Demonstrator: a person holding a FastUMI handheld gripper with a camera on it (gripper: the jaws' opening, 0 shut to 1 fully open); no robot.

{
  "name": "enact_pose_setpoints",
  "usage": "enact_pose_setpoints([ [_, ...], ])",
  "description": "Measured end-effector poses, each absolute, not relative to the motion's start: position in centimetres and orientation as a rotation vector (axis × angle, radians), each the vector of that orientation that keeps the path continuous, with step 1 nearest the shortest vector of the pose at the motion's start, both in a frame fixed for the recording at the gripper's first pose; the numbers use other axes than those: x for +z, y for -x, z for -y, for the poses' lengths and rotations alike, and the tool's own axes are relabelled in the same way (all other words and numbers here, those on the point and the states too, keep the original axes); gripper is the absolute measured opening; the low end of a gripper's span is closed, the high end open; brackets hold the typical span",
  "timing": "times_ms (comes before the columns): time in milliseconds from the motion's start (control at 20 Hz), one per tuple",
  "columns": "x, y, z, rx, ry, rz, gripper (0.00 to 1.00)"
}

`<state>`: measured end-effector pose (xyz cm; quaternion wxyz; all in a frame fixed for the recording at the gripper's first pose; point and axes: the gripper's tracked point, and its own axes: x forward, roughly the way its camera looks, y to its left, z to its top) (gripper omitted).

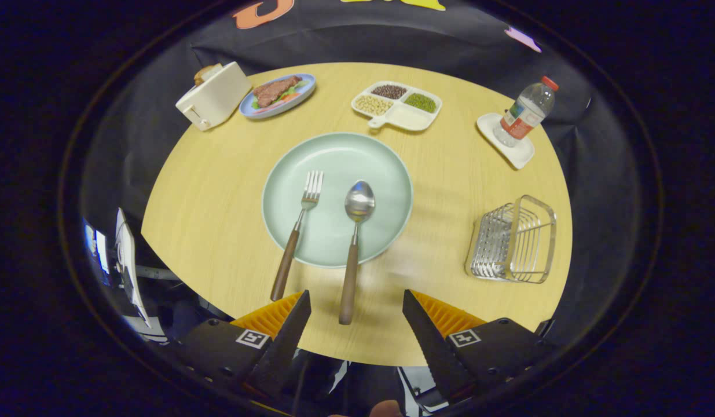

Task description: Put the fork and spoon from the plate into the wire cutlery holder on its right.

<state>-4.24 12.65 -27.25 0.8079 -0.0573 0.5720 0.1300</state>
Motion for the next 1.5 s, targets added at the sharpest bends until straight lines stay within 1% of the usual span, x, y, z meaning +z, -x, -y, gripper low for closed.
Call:
enact_pose_setpoints([
  [150, -28.7, 3.7, -12.6, 0.254, 0.128, -1.269, 0.93],
  [250, -29.6, 3.3, -12.5, 0.240, 0.133, -1.298, 0.81],
  [400, -30.7, 3.1, -12.5, 0.225, 0.126, -1.332, 0.58],
  [500, -31.0, 3.1, -12.8, 0.219, 0.108, -1.357, 0.40],
  [600, -31.2, 3.0, -12.9, 0.219, 0.099, -1.371, 0.12],
  [650, -30.8, 2.9, -13.1, 0.222, 0.094, -1.369, 0.12],
  [700, -30.5, 2.8, -13.1, 0.221, 0.089, -1.364, 0.04],
  [750, -30.5, 2.7, -13.2, 0.231, 0.083, -1.359, 0.04],
  [800, -29.8, 2.6, -13.3, 0.239, 0.070, -1.355, 0.00],
  [1100, -27.5, 2.6, -12.5, 0.274, 0.043, -1.342, 0.00],
  [1500, -21.7, 2.5, -9.8, 0.303, -0.036, -1.312, 0.00],
])
